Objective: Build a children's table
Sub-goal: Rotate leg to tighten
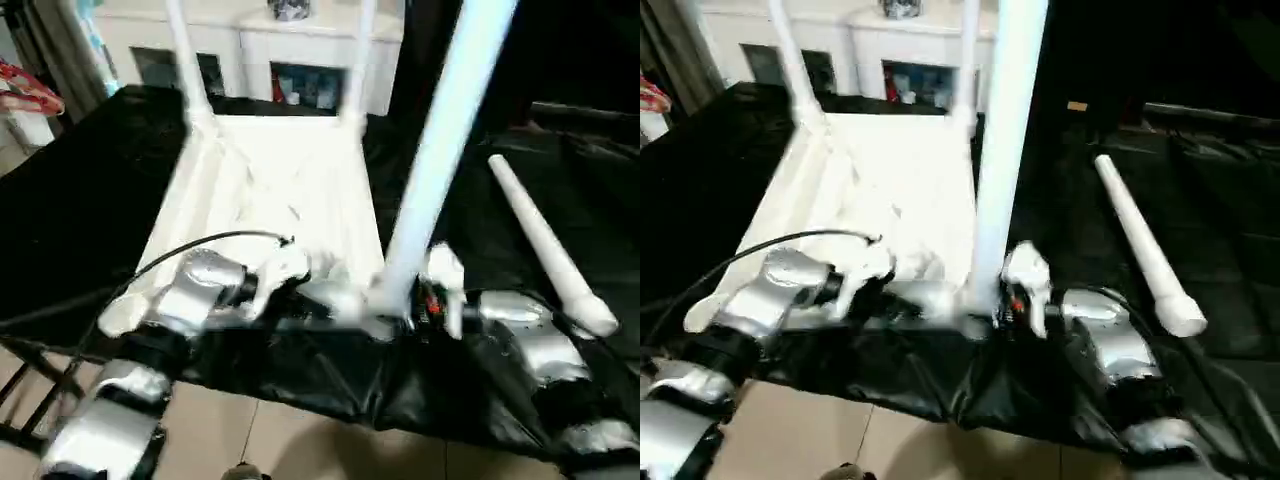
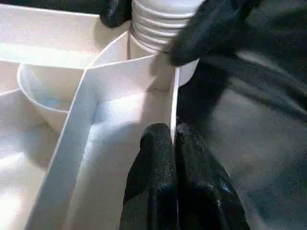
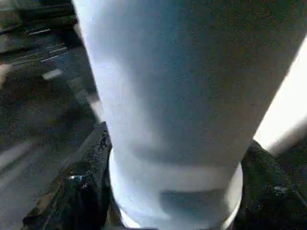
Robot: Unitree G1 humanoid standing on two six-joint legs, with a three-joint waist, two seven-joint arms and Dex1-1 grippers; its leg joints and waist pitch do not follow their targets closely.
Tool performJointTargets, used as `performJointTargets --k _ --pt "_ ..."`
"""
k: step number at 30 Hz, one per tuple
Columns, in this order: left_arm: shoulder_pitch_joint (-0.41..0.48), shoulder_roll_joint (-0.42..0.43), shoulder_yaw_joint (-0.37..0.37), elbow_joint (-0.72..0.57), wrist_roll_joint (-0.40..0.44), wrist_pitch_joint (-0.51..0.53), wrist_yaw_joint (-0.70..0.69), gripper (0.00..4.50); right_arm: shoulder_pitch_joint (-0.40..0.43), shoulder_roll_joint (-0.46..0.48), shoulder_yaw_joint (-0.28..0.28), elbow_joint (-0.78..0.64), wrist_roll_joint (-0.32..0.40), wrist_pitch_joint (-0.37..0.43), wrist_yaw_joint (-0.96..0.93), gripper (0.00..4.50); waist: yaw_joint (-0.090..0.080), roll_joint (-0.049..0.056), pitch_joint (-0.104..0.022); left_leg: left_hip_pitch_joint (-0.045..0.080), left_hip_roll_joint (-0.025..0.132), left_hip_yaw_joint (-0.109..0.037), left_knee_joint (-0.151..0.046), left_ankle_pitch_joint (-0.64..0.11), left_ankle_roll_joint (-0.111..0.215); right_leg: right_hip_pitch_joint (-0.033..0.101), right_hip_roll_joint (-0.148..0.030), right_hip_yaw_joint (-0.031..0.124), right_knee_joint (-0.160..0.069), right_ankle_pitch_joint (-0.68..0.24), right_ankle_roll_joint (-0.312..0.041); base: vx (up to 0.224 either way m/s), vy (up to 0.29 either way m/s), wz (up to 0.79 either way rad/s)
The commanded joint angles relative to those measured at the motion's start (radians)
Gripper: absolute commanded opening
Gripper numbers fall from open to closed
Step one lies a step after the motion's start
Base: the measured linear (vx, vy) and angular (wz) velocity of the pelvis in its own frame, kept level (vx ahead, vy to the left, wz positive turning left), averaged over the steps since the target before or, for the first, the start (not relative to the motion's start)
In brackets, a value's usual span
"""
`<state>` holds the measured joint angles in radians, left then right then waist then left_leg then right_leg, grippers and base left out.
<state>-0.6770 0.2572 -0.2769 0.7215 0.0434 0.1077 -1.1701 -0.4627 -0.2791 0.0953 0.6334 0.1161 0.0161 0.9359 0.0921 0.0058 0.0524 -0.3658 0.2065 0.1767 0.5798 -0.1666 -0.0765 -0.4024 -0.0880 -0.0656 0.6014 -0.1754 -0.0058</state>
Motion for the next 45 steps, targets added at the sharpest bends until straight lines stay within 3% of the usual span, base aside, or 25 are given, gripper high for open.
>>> performJointTargets --k 1,5,9,10,14,16,20,25,28,34,35,45 --pt "-0.049 -0.079 0.018 -0.021 -0.018 0.005 0.085 0.0 -0.002 0.061 0.038 0.08 -0.047 0.029 -0.114 2.76 -0.004 -0.008 -0.06 0.005 0.018 -0.009 -0.078 -0.304 0.0 0.05 -0.055 0.034 -0.084 -0.382 -0.175 0.0 0.0 0.0" --pt "-0.074 -0.161 0.022 0.02 0.013 0.039 0.246 0.0 -0.045 0.146 0.008 0.161 -0.052 0.059 -0.293 2.76 -0.018 -0.006 -0.06 0.011 0.013 -0.004 -0.072 -0.315 0.005 0.042 -0.053 0.035 -0.094 -0.392 -0.17 0.0 0.0 0.0" --pt "-0.074 -0.2 0.016 0.023 0.02 0.043 0.286 0.0 -0.064 0.199 -0.015 0.185 -0.033 0.059 -0.322 2.76 -0.02 0.002 -0.062 0.009 0.013 -0.006 -0.073 -0.312 0.018 0.045 -0.05 0.033 -0.091 -0.349 -0.183 0.0 0.0 0.0" --pt "-0.072 -0.203 0.013 0.02 0.019 0.042 0.283 0.0 -0.065 0.206 -0.019 0.184 -0.027 0.059 -0.317 3.45 -0.023 0.002 -0.062 0.008 0.014 -0.006 -0.073 -0.319 0.022 0.045 -0.048 0.032 -0.091 -0.341 -0.186 0.0 0.0 0.0" --pt "-0.061 -0.196 0.002 0.0 0.012 0.019 0.238 0.0 -0.062 0.21 -0.024 0.157 0.006 0.075 -0.251 3.52 -0.026 0.006 -0.062 0.01 0.016 -0.006 -0.075 -0.336 0.025 0.045 -0.048 0.033 -0.089 -0.314 -0.201 0.0 0.0 0.0" --pt "-0.058 -0.189 0.0 -0.004 0.01 0.009 0.222 0.0 -0.059 0.203 -0.017 0.151 0.0 0.068 -0.24 3.86 -0.027 0.005 -0.063 0.008 0.015 -0.006 -0.075 -0.333 0.025 0.047 -0.049 0.033 -0.088 -0.309 -0.203 0.0 0.0 0.0" --pt "-0.029 -0.148 -0.013 -0.046 -0.019 -0.019 0.103 0.0 -0.039 0.16 0.003 0.117 -0.007 0.033 -0.147 3.86 -0.025 0.005 -0.066 0.005 0.017 -0.006 -0.074 -0.306 0.039 0.05 -0.051 0.035 -0.085 -0.267 -0.212 0.0 0.0 0.0" --pt "0.003 -0.08 -0.026 -0.097 -0.051 -0.024 -0.04 0.0 0.001 0.073 0.042 0.03 0.021 0.014 0.055 3.86 -0.016 0.006 -0.071 0.004 0.023 0.0 -0.067 -0.22 0.08 0.056 -0.046 0.032 -0.064 -0.088 -0.272 0.0 0.0 0.0" --pt "0.004 -0.053 -0.021 -0.097 -0.058 -0.026 -0.084 0.0 0.021 0.032 0.06 -0.017 0.034 0.018 0.144 3.86 -0.006 0.008 -0.07 0.007 0.026 0.002 -0.066 -0.22 0.085 0.054 -0.047 0.031 -0.063 -0.093 -0.28 0.0 0.0 0.0" --pt "-0.002 0.017 -0.008 -0.09 -0.066 -0.021 -0.197 0.0 0.058 -0.063 0.1 -0.104 0.045 0.044 0.337 3.86 0.014 0.005 -0.066 0.011 0.027 0.004 -0.07 -0.262 0.067 0.051 -0.05 0.034 -0.07 -0.18 -0.257 0.0 0.0 0.0" --pt "-0.003 0.029 -0.009 -0.089 -0.067 -0.02 -0.214 0.0 0.062 -0.074 0.105 -0.114 0.049 0.053 0.358 3.56 0.017 0.006 -0.067 0.012 0.028 0.002 -0.071 -0.263 0.062 0.051 -0.052 0.034 -0.07 -0.184 -0.255 0.0 0.0 0.0" --pt "-0.011 0.063 -0.012 -0.07 -0.071 -0.021 -0.276 0.0 0.081 -0.101 0.128 -0.158 0.056 0.089 0.41 2.94 0.023 0.006 -0.068 0.01 0.027 0.002 -0.07 -0.241 0.055 0.052 -0.053 0.034 -0.066 -0.157 -0.259 0.0 0.0 0.0"
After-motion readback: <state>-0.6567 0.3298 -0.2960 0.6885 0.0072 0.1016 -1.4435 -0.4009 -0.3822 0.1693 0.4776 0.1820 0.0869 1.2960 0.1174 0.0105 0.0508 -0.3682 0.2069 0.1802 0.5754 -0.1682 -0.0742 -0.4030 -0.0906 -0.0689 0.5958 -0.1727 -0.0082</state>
